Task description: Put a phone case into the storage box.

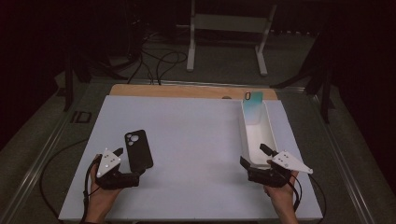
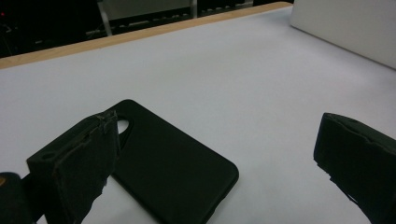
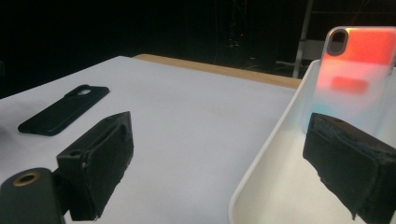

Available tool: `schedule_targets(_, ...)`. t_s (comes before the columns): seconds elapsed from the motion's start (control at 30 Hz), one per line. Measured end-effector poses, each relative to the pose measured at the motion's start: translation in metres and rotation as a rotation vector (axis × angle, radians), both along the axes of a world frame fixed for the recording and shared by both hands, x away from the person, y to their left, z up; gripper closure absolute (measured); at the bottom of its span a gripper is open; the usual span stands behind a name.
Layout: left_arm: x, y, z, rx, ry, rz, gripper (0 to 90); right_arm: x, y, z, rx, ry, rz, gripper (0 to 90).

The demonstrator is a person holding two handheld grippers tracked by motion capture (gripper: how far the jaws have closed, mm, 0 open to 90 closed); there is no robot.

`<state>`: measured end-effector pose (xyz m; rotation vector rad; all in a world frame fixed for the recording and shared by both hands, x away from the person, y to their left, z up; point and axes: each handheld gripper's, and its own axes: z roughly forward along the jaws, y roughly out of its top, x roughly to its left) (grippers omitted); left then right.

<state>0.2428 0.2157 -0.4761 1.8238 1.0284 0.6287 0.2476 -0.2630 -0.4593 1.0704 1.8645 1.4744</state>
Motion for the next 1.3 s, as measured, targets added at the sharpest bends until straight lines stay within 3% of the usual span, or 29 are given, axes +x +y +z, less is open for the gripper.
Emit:
schedule_targets(0.17, 0.009, -0.007, 0.004, 0.0, 0.033, -0.007, 2.8, 0.001, -0.001, -0.001, -0.002, 0.006, -0.006, 8.7)
schedule_targets(0.3, 0.016, -0.016, 0.002, 0.037, 0.062, -0.007, 6.3, 0.001, -0.002, -0.001, 0.001, 0.004, -0.008, 8.7)
schedule_targets(0.37, 0.019, -0.019, 0.0, 0.034, 0.06, -0.01, 16.8, 0.001, -0.003, -0.001, -0.002, 0.003, -0.009, 8.7)
schedule_targets(0.5, 0.03, -0.024, -0.005, -0.002, 0.101, -0.032, 36.1, 0.002, -0.003, -0.001, 0.0, 0.005, -0.013, 8.7)
schedule_targets(0.57, 0.035, -0.029, -0.008, 0.001, 0.128, -0.051, 44.5, 0.003, -0.003, -0.002, -0.003, 0.007, -0.014, 8.8)
schedule_targets(0.8, 0.05, -0.046, -0.021, 0.028, 0.196, -0.067, 88.0, 0.003, -0.001, -0.002, -0.027, -0.002, -0.01, 8.8)
schedule_targets(0.93, 0.06, -0.054, -0.033, 0.049, 0.261, -0.075, 89.9, 0.003, -0.003, -0.001, -0.018, -0.004, -0.016, 8.8)
schedule_targets(1.13, 0.063, -0.058, -0.045, 0.116, 0.317, -0.056, 90.0, 0.003, -0.003, -0.002, -0.017, -0.004, -0.018, 8.8)
schedule_targets(1.3, 0.061, -0.052, -0.047, 0.114, 0.33, -0.042, 90.0, 0.003, -0.004, -0.001, -0.016, -0.005, -0.016, 8.8)
